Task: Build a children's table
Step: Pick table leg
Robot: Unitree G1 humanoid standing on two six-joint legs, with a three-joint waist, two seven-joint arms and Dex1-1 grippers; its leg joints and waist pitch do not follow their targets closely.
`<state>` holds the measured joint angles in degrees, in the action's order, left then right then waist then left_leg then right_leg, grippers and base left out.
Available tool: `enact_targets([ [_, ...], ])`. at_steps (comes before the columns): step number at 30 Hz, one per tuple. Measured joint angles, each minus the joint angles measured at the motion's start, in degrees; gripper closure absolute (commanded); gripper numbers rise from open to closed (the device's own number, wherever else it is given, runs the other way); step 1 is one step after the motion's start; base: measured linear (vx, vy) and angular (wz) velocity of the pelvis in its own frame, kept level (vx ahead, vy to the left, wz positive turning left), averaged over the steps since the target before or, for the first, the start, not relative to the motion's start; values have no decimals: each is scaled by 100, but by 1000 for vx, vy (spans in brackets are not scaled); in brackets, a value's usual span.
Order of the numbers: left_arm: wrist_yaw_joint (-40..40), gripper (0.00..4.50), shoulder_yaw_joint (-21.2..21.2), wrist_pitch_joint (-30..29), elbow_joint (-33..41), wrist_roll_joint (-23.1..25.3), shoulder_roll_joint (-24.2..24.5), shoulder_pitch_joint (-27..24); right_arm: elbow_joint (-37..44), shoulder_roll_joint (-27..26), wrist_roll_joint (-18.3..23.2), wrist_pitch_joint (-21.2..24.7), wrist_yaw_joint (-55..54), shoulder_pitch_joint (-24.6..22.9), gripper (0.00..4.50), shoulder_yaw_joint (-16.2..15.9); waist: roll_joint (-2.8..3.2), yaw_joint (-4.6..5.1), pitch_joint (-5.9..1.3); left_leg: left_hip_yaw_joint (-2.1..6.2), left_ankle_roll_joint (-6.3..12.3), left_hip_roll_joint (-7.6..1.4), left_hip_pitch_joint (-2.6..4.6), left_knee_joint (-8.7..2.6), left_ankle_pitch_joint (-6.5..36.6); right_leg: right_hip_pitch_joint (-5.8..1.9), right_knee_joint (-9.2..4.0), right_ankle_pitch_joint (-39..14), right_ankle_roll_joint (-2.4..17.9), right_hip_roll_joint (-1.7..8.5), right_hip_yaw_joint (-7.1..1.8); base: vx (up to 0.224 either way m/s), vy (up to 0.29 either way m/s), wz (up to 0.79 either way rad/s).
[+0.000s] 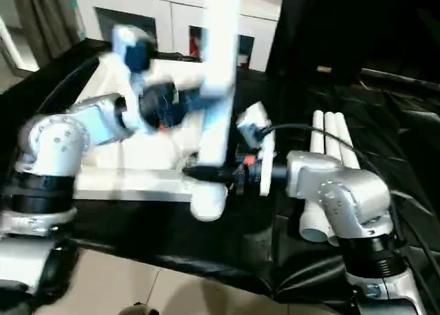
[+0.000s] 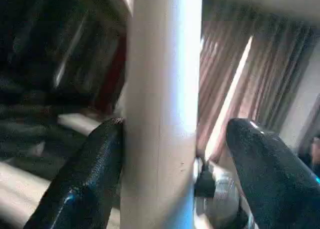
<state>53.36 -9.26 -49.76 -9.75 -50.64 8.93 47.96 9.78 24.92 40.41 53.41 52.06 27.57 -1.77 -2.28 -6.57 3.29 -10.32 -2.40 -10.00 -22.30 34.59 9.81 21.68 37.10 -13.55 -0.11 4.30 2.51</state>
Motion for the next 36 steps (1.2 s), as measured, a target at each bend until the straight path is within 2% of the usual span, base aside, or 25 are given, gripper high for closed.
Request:
enact_targets([
  [2, -444, 101, -673, 188, -212, -462, -311, 83, -119, -106, -21, -26, -217, -87, 260, 142, 0, 12, 0, 1, -2, 0, 3, 0, -1, -1, 1, 4, 1, -1, 1, 0, 0, 0],
  [5, -889, 101, -1184, 492, -294, -813, -398, 176, -212, -260, -144, -192, -577, -108, 260, 227, 15, 36, 0, 6, -3, -1, 4, -1, -3, -1, 0, 8, 0, -3, 1, 0, 0, 0],
  [7, -1051, 101, -1255, 623, -292, -754, -348, 170, -272, -401, -278, -399, -824, -102, 260, 343, 23, 27, 0, 6, -3, -1, 4, -1, -2, -1, -1, 8, 0, -3, 1, 0, 0, 0],
  [8, -1123, 101, -1200, 753, -264, -503, -242, 129, -389, -496, -409, -609, -1047, -85, 260, 390, 23, 27, -1, 7, -4, -1, 5, -2, -3, -1, -1, 8, -1, -3, 1, 0, 0, 0],
  [10, -1164, 101, -835, 1065, -125, 247, 131, -82, -556, -629, -672, -1016, -1331, -74, 260, 425, 37, 32, -1, 7, -5, -1, 5, -2, -3, -2, -5, 11, -5, -3, 0, 0, 0, 0],
  [12, -967, 101, 253, 2012, -26, 1738, 877, -558, -727, -721, -1065, -1559, -1683, -57, 261, 430, 67, 51, 2, 8, -6, 0, 4, -5, -3, -3, -14, 16, -21, -3, -2, 0, 0, 0],
  [14, -629, 101, 977, 2523, -182, 2539, 1237, -865, -880, -731, -1364, -1804, -1924, -58, 261, 413, 71, 43, 9, 9, -14, 1, -4, -6, -8, 1, -14, 16, -27, -3, 2, 0, 0, 0],
  [16, -331, 101, 1491, 2853, -346, 2944, 1404, -986, -984, -805, -1513, -1908, -2064, -58, 261, 351, 69, 26, 10, 9, -23, 1, -7, -7, -13, 6, -13, 16, -27, -3, 1, 0, 0, 0],
  [18, 128, 101, 2206, 3539, -623, 3547, 1742, -963, -1133, -951, -1608, -1978, -2266, -56, 261, 307, 66, 39, 8, 9, -26, 0, -4, -9, -15, 8, -10, 16, -27, -3, -1, 0, 0, 0],
  [19, 323, 101, 2414, 3779, -765, 3752, 1854, -962, -1198, -972, -1647, -1997, -2328, -56, 261, 286, 71, 56, 8, 8, -26, 0, -2, -13, -15, 8, -9, 17, -28, -3, -2, 0, 0, 0],
  [20, 593, 101, 2588, 3997, -985, 3926, 1915, -967, -1291, -967, -1709, -2013, -2366, -57, 261, 240, 71, 72, 8, 8, -29, 0, -2, -14, -17, 9, -8, 17, -29, -3, -2, 0, 0, 0],
  [23, 1101, 101, 2787, 4176, -1345, 4041, 1870, -980, -1310, -975, -1799, -2022, -2333, -70, 261, 100, 71, 108, 9, 8, -32, 0, -4, -14, -18, 12, -4, 18, -28, -3, -1, 0, 0, 0],
  [26, 1471, 135, 3005, 4361, -1649, 4230, 1903, -921, -1277, -972, -1844, -2029, -2277, -133, 261, 0, 71, 147, 9, 7, -31, 0, -4, -15, -18, 13, -4, 18, -27, -3, -1, 0, 0, 0],
  [28, 1581, 138, 3152, 4491, -1905, 4395, 1945, -863, -1253, -963, -1854, -2029, -2252, -185, 261, -15, 75, 152, 10, 7, -31, 0, -2, -15, -18, 12, -4, 18, -27, -3, -2, 0, 0, 0],
  [30, 1625, 169, 3286, 4659, -2339, 4578, 1938, -728, -1205, -906, -1856, -2030, -2163, -279, 261, -47, 85, 153, 16, 7, -30, 0, -2, -15, -18, 12, -4, 19, -25, -3, -3, 0, 0, 0],
  [34, 1727, 190, 3331, 4794, -2660, 4706, 1927, -685, -1177, -869, -1876, -2030, -2135, -358, 261, -110, 92, 151, 20, 7, -30, 0, -2, -15, -18, 12, -4, 20, -24, -3, -2, 0, 0, 0],
  [36, 1748, 214, 3356, 4861, -2779, 4798, 1923, -685, -1072, -861, -1881, -2030, -2134, -395, 261, -114, 93, 151, 22, 7, -30, 0, -2, -16, -18, 13, -4, 20, -24, -3, -2, 0, 0, 0],
])
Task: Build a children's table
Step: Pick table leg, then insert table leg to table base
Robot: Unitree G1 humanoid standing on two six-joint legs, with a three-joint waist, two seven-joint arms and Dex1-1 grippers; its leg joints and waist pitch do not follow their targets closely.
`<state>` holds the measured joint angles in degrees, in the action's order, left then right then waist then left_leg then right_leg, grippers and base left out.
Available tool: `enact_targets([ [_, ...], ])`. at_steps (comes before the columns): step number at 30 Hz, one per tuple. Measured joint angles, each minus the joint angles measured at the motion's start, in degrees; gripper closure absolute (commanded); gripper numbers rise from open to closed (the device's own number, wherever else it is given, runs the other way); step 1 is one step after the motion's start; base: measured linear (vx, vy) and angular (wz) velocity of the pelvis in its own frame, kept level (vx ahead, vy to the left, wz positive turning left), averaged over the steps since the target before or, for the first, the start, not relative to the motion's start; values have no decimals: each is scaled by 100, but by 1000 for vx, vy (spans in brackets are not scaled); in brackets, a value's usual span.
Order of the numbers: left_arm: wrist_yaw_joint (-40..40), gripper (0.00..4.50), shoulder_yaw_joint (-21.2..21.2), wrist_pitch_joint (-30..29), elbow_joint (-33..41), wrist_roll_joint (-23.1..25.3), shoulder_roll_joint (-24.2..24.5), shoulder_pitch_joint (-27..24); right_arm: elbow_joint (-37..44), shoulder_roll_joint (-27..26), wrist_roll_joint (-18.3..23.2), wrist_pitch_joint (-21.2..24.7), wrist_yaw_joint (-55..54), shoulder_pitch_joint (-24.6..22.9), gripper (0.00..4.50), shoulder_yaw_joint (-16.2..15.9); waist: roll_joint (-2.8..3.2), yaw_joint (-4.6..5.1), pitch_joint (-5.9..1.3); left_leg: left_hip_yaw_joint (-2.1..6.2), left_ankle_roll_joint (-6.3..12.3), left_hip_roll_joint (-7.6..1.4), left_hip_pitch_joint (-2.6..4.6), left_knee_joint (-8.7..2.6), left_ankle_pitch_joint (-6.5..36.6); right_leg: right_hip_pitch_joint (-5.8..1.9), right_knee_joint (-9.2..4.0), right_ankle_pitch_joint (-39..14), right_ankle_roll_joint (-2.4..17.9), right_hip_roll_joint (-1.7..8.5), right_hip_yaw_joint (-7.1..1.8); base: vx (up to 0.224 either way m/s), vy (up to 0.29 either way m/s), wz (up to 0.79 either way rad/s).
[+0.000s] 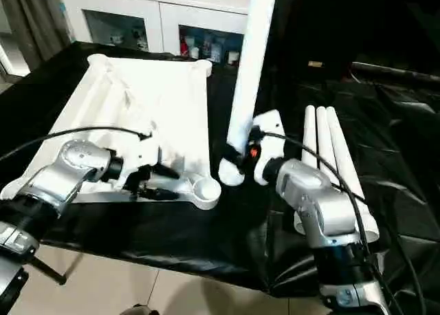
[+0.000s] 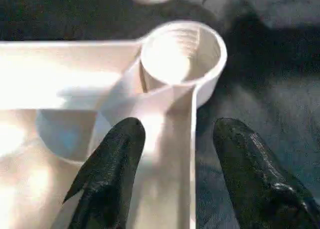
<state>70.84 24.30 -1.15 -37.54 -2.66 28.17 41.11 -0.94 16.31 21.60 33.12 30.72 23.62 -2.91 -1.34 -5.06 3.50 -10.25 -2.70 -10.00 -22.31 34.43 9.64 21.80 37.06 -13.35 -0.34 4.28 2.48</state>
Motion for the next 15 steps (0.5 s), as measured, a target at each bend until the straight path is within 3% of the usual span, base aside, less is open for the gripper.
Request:
enact_targets([
  [13, 149, 295, 24, 403, -673, 270, 69, 158, 114, 12, 1, 7, 79, -115, 261, -47, 32, -11, 5, 1, 0, 0, 2, 0, 0, -2, 0, 2, 3, 1, 1, 0, 0, 0],
  [15, 181, 331, 6, 514, -826, 294, 65, 212, 114, 11, 1, 7, 81, -117, 261, -47, 38, -10, 3, 1, 0, 0, 2, 0, 0, -1, 0, 2, 3, 1, 0, 0, 0, 0],
])
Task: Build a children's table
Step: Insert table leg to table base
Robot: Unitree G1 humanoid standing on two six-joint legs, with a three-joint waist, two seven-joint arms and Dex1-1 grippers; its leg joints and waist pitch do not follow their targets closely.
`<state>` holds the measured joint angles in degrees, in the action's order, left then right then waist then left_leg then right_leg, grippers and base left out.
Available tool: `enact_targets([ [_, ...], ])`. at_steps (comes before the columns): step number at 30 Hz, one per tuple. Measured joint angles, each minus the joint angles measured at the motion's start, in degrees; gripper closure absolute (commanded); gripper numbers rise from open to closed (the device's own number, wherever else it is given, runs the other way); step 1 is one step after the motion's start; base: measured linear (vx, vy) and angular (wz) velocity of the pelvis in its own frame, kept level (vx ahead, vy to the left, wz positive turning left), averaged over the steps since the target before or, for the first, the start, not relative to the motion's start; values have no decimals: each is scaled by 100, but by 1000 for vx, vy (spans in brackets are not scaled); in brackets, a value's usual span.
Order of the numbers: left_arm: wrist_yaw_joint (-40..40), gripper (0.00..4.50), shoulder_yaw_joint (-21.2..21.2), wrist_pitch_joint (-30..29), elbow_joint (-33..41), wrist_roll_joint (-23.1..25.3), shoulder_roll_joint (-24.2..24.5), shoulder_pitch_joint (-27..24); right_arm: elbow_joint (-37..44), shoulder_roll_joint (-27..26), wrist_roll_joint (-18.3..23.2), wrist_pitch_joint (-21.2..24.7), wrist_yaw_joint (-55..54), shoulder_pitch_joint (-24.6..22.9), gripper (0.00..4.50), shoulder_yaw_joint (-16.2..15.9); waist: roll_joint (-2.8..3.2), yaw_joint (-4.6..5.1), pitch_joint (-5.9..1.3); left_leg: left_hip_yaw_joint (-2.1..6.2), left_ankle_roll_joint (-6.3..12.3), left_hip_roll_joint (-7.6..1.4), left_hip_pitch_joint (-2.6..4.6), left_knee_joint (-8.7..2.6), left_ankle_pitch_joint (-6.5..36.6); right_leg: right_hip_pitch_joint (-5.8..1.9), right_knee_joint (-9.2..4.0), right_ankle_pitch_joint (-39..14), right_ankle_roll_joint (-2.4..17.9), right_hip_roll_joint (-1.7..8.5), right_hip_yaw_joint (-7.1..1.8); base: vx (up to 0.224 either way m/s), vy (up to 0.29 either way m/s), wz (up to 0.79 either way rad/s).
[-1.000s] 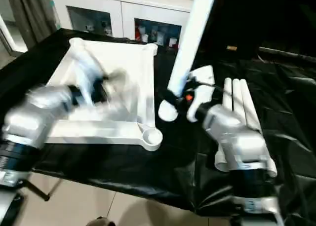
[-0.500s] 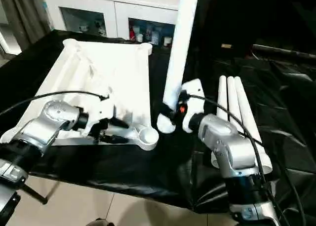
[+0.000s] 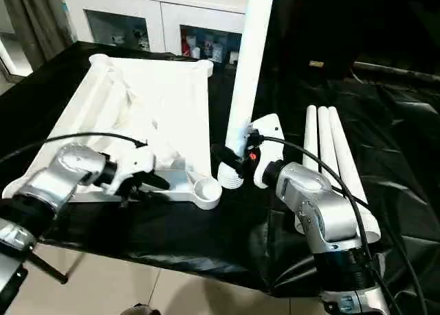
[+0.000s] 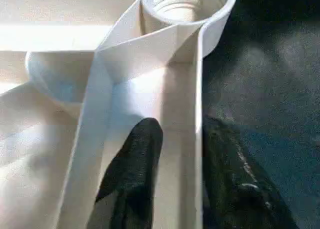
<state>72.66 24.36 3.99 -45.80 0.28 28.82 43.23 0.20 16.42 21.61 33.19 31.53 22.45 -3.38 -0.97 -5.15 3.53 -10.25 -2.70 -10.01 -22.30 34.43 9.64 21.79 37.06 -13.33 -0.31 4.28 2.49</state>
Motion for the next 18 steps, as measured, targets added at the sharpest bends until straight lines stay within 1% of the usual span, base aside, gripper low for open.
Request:
enact_targets([
  [3, 84, 348, -19, 34, -51, 2, -9, -1, 0, 1, 0, 0, 0, -4, 261, 0, 8, 2, 2, 0, 0, 0, 0, 0, 0, 0, 1, 0, 0, 0, 0, 0, 0, 0],
  [5, 85, 375, -27, 34, -59, 3, -23, -1, 1, 1, 0, 0, 6, -5, 261, 0, 10, 1, 2, 0, 0, 0, 1, 0, 0, 0, 3, 1, 2, 0, 1, 0, 0, 0],
  [7, 96, 382, -27, 35, -65, 4, -32, -3, 25, 12, 0, 0, 22, -24, 261, 0, 11, -3, 2, 0, 0, 0, 1, 0, 0, 0, 3, 3, 5, 0, 1, 0, 0, 0],
  [10, 134, 419, -45, 122, -185, 10, -71, -3, 27, 15, 1, 0, 26, -25, 261, 0, 22, -1, -1, 0, 0, 0, 4, 0, 0, -2, 2, 8, 13, 0, 0, 0, 0, 0],
  [11, 138, 419, -56, 147, -233, 13, -84, -3, 27, 15, 0, 0, 27, -25, 261, 0, 22, -1, 0, 0, 0, 0, 4, 0, 0, -2, 2, 9, 15, 0, 0, 0, 0, 0],
  [12, 144, 436, -68, 149, -255, 14, -91, -3, 27, 15, 1, 0, 27, -25, 261, 1, 23, 0, 0, 0, 0, 0, 5, -1, 0, -2, 3, 10, 16, 0, 1, 0, 0, 0],
  [16, 134, 448, -123, 108, -286, 13, -165, -3, 27, 9, 65, 75, 78, -22, 261, 5, 32, 2, 0, -1, 0, 0, 5, 0, 0, -1, 2, 14, 20, 0, -1, 0, 0, 0],
  [18, 73, 450, -162, -80, -211, -3, -252, -24, 26, 53, 117, 225, 236, -6, 261, -54, 32, 4, 1, -2, 0, 0, 5, 0, 0, -1, 0, 14, 21, 0, -2, 0, 0, 0],
])
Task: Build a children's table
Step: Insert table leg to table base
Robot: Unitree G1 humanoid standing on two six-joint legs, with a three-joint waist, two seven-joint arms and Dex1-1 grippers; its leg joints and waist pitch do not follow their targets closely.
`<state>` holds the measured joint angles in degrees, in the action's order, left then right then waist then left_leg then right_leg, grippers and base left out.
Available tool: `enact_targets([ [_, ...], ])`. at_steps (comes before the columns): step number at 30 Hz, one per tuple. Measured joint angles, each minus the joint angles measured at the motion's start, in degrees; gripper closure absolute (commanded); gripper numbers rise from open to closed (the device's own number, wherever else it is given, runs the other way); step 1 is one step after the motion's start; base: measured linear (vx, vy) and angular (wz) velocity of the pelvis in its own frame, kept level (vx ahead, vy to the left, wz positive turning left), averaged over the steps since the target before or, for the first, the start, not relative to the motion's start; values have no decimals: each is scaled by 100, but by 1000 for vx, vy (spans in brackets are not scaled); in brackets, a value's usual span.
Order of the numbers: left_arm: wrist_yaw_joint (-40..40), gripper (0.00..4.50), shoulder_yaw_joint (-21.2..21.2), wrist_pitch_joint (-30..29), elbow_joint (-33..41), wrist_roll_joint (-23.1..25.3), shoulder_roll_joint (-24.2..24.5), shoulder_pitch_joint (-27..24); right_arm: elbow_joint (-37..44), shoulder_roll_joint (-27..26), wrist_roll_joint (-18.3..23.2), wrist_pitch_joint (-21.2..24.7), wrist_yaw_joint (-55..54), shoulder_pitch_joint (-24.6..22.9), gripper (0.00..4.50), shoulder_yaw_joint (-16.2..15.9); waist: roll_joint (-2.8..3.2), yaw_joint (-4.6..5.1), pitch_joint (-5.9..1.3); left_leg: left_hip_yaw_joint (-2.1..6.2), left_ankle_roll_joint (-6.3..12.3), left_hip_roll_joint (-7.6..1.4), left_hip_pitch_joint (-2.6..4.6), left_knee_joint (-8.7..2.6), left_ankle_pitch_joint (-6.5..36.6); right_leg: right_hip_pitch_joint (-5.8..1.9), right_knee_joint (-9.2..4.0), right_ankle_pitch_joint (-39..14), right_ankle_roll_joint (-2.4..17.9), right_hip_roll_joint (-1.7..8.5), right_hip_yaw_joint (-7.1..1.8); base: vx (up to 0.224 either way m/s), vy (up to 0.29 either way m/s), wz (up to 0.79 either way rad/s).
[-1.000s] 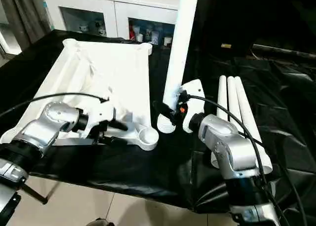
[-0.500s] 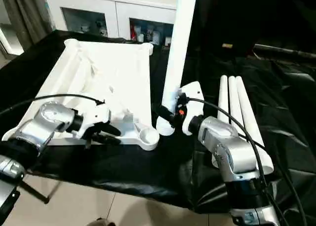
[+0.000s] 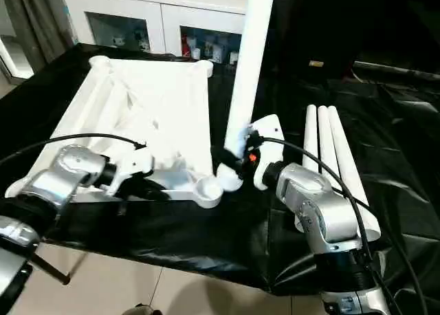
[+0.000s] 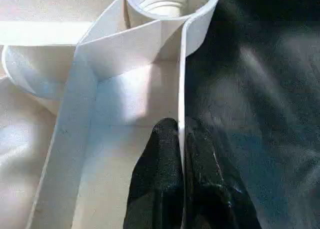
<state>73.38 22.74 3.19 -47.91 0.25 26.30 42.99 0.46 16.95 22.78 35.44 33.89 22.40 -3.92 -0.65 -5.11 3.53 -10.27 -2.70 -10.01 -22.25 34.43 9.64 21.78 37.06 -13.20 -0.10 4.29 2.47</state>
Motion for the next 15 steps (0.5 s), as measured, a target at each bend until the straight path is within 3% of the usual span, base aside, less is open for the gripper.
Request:
enact_targets([
  [5, -147, 450, -96, -558, 515, -52, -226, -220, -311, 97, 8, 217, 291, 291, 261, -126, 42, 15, -13, -13, 3, 1, 0, 0, 0, 4, -5, -1, 2, 1, -10, 0, 0, 0],
  [15, -346, 450, -99, -469, 717, 106, -296, -342, -1211, 46, -61, 148, 593, 852, 261, -154, 41, 9, -16, -24, 22, 0, 5, -6, -11, 4, -4, -2, 1, 5, -12, 0, 0, 0],
])
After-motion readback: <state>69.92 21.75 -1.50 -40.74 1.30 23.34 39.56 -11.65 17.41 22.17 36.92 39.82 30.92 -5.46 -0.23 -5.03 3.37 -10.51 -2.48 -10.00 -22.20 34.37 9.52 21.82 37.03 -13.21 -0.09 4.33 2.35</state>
